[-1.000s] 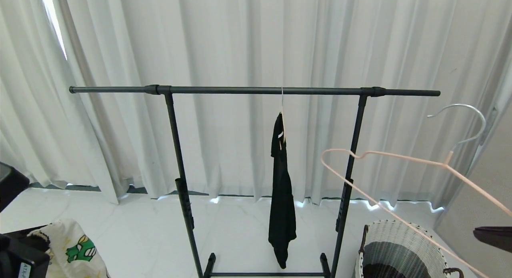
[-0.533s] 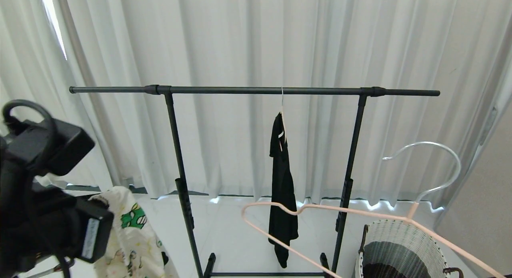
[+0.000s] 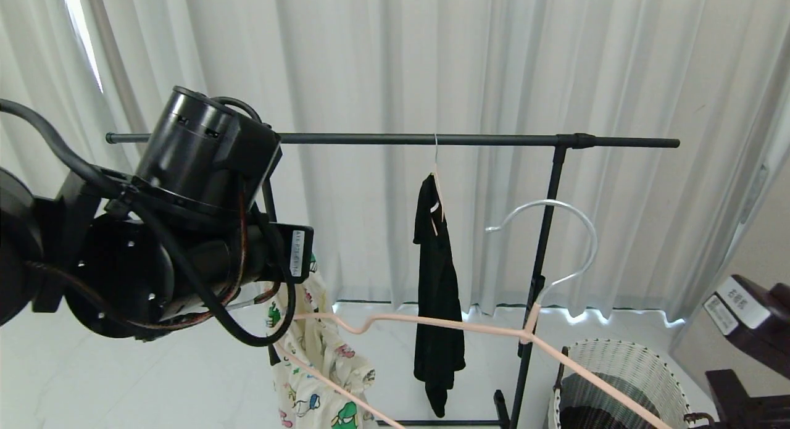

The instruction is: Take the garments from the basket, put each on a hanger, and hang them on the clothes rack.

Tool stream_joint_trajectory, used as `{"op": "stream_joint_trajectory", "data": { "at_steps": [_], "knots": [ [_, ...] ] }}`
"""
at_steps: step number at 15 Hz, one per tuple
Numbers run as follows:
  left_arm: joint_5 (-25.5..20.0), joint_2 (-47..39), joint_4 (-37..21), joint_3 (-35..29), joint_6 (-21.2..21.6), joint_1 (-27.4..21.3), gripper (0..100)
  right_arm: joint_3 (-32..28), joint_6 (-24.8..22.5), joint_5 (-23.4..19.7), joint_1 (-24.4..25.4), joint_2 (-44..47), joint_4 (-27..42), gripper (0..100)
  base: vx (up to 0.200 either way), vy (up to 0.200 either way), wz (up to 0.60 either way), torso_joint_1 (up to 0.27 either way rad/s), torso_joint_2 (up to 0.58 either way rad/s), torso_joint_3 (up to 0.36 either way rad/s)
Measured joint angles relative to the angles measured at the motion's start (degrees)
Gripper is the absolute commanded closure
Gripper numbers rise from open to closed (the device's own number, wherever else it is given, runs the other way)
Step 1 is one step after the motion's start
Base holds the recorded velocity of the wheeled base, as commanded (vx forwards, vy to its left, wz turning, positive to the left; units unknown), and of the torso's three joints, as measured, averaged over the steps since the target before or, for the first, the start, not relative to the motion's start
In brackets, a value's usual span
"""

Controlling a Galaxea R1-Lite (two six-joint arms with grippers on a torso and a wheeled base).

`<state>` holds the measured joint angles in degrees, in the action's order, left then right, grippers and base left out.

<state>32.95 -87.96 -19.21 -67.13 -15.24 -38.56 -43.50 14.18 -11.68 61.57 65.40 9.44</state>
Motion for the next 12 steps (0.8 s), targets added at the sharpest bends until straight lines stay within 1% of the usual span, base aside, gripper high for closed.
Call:
{"op": "stream_joint_trajectory", "data": {
  "at_steps": [1, 3, 4, 6, 8, 12],
  "knots": [
    [-0.02, -0.66, -0.02, -0.26, -0.02, 0.0, 100, 0.0, 0.07, 0.77, -0.02, 0.83, -0.85, 100, 0.0, 0.0, 0.0, 0.0, 0.0, 0.0],
    [0.55, -1.4, 0.0, -0.37, -0.04, 0.09, 100, 0.04, 0.44, 3.63, -0.44, 2.49, -2.33, 100, 0.0, 0.0, 0.0, 0.0, 0.0, 0.0],
    [1.97, -1.71, 0.0, -0.37, -0.04, 0.41, 100, 0.04, 0.82, 4.32, -0.5, 3.08, -3.1, 100, 0.0, 0.0, 0.0, 0.0, 0.0, 0.0],
    [5.86, -2.62, 0.02, -0.39, -0.13, 1.88, 100, 0.04, 1.34, 4.49, -0.57, 3.64, -3.52, 100, 0.0, 0.0, 0.0, 0.0, 0.0, 0.0],
    [6.33, -3.24, 0.04, -0.43, -0.11, 2.46, 100, -0.05, 1.37, 4.49, -0.61, 3.89, -4.0, 100, 0.0, 0.0, 0.0, 0.0, 0.0, 0.0],
    [6.38, -3.55, 0.04, -0.54, -0.2, 1.93, 100, -0.1, 1.32, 4.53, -0.59, 5.35, -7.72, 100, 0.0, 0.0, 0.0, 0.0, 0.0, 0.0]
  ]
}}
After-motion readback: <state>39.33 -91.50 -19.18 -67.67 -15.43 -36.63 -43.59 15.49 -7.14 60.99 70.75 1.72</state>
